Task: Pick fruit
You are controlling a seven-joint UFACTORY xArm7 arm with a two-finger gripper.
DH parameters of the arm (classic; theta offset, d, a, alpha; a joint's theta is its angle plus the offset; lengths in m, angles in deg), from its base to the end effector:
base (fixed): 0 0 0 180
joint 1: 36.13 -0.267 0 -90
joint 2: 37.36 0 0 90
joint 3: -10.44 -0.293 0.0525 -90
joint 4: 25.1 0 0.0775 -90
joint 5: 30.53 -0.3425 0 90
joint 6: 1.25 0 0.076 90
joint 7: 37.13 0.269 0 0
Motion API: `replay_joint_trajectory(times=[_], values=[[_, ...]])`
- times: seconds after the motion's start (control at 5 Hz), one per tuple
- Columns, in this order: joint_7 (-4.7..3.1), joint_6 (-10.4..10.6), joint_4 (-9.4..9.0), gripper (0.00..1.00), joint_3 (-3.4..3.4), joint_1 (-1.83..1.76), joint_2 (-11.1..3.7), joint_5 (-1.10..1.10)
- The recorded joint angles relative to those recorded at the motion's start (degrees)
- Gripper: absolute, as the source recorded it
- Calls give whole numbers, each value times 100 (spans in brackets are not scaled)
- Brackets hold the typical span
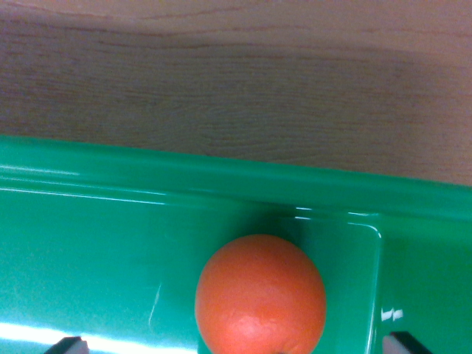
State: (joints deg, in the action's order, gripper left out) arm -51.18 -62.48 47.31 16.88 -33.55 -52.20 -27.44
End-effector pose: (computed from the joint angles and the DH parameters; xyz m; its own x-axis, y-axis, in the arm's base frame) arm 0.5072 -0.0930 0.1466 0.9901 0.1152 -0.0797 0.1198 -0.9912 0.0566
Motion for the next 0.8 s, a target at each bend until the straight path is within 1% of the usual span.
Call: replay_joint_trajectory(times=[0.2,0.4,0.6,0.8], values=[[-116,262,-142,0,12,34,-100,-17],[-116,262,-142,0,12,34,-100,-17],[-228,517,-279,0,23,66,-196,-34],[-228,517,-279,0,23,66,-196,-34]])
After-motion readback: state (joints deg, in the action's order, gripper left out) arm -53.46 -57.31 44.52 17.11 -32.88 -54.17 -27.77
